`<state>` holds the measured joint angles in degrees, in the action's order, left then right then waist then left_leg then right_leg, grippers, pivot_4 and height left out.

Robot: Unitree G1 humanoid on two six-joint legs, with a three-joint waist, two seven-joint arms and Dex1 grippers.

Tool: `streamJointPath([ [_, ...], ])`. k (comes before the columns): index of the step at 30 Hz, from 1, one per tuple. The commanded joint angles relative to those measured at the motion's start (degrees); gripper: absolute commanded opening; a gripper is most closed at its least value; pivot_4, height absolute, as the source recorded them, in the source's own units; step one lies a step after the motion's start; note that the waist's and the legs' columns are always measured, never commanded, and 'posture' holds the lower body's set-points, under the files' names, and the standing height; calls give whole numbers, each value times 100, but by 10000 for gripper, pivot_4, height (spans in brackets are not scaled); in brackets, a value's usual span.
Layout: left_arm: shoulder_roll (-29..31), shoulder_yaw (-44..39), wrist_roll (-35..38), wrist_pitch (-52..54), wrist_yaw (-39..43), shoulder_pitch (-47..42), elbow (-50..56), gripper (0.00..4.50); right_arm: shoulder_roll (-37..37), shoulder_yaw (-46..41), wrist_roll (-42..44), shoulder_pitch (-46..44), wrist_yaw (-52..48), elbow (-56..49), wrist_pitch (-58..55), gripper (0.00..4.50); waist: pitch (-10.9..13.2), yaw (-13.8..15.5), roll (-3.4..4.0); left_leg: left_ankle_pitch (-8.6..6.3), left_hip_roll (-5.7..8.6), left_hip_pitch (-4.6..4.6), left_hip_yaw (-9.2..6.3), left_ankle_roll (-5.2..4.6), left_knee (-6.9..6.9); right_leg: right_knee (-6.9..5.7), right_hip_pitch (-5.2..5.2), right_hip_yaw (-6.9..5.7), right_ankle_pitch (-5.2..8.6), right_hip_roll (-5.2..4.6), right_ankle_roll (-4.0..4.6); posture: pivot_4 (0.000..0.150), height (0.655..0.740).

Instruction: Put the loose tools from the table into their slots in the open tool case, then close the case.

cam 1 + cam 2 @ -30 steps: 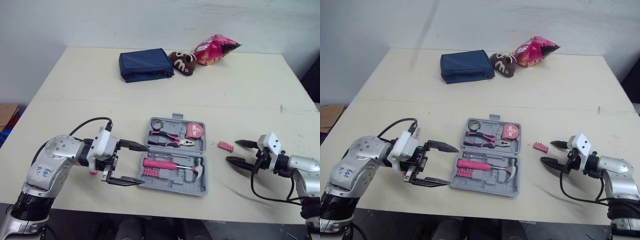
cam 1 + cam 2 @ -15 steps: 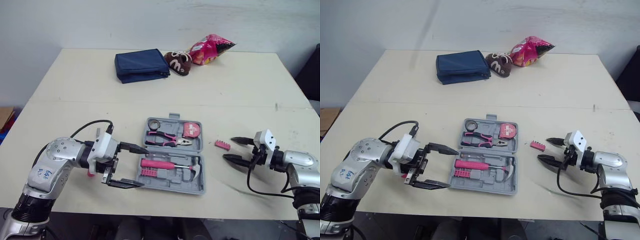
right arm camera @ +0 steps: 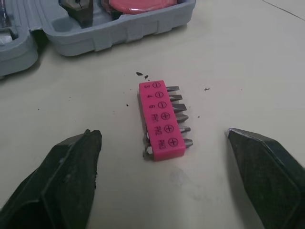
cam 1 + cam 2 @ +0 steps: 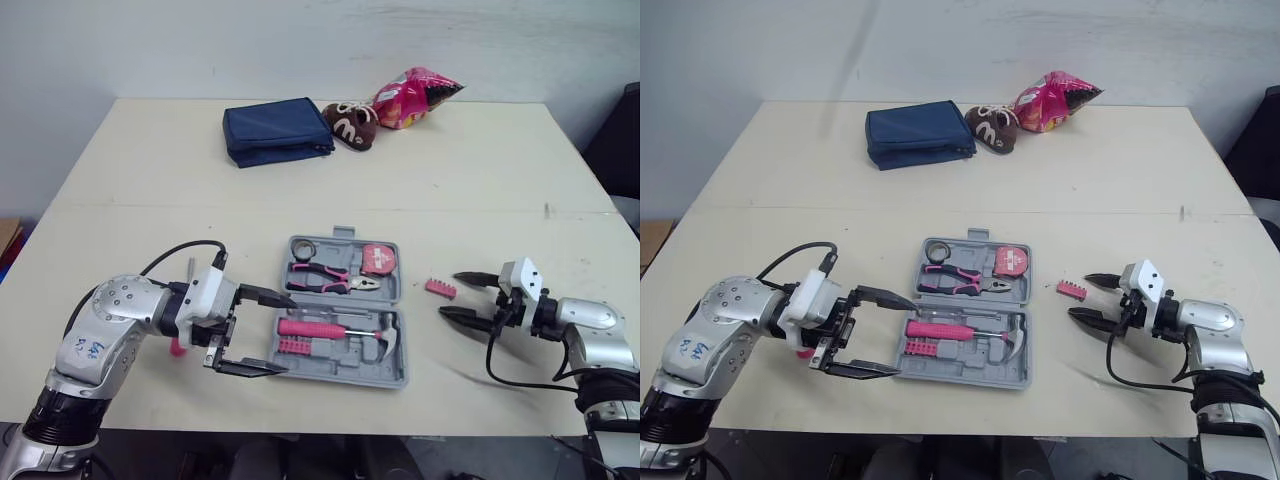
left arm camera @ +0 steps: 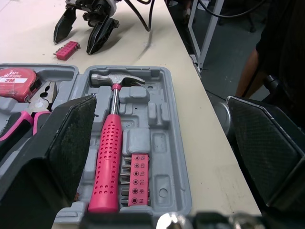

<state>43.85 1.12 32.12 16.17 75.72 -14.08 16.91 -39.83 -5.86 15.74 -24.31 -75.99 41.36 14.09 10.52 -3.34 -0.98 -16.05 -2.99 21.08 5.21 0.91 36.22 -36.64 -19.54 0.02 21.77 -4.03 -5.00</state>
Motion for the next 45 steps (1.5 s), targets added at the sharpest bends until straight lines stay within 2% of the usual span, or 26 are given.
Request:
streamJointPath([
  [1,23,-50,-12,-58,-10,107,24,45000,92,118,-145,-12,-21,177,93,28131,0,1,0,0,0,0,0,0,0,0,0,0,0,0,0,1500,7400],
  [5,74,-82,-21,-21,-8,173,74,45000,137,132,-177,-61,22,310,138,8220,0,3,-13,0,0,-2,1,0,5,-4,2,2,-1,-1,0,1500,7400],
  [11,96,-121,-38,-41,-20,185,69,45000,132,131,-201,-75,56,338,301,7838,0,7,-15,-1,0,-3,1,-1,6,-5,3,3,-3,-4,-1,1500,7400],
  [16,3,-170,-65,-222,-57,160,-14,45000,-26,38,-24,101,38,-481,247,7838,1,15,-14,-1,0,1,1,-1,4,-5,-1,3,-3,-4,-1,1500,7400],
  [21,-42,-277,-110,-657,79,199,-393,45000,-533,-66,383,711,44,-2581,-863,7838,12,35,5,-1,2,17,4,-1,-2,-4,-20,3,-2,-6,-1,1500,7400],
  [23,-53,-348,-103,-849,142,268,-555,45000,-842,-127,775,1079,135,-3857,-1780,7838,13,35,5,-2,0,19,4,-1,-4,-3,-23,3,-2,-6,-1,1500,7400],
  [25,-72,-384,-108,-989,168,325,-653,45000,-1068,-160,972,1341,259,-4693,-2352,7837,15,34,3,-3,-2,21,4,0,-10,-1,-27,3,-2,-6,-1,1500,7400],
  [29,-104,-347,-218,-1319,254,489,-741,45000,-1313,-322,1290,1692,649,-5869,-3184,7837,17,55,-1,-24,-2,22,2,-27,-11,1,-26,0,-2,-9,-1,1500,7400],
  [37,-120,-392,-229,-1550,193,812,-563,45000,-1788,-277,1913,2075,1070,-7505,-4635,7837,18,92,-3,-29,0,25,1,-32,-18,14,-28,0,-2,-16,0,1500,7400],
  [41,-138,-397,-189,-1497,77,794,-493,45000,-1809,-91,2176,1847,1362,-7737,-5273,7837,20,108,-7,-30,0,28,0,-34,-15,14,-30,-1,-2,-18,0,1500,7400],
  [45,-226,-368,-117,-1322,-118,843,-369,45000,-1812,283,2045,1663,1679,-7935,-5643,7837,20,142,-7,-30,3,28,0,-35,-16,14,-30,-1,-2,-21,0,1500,7400],
])
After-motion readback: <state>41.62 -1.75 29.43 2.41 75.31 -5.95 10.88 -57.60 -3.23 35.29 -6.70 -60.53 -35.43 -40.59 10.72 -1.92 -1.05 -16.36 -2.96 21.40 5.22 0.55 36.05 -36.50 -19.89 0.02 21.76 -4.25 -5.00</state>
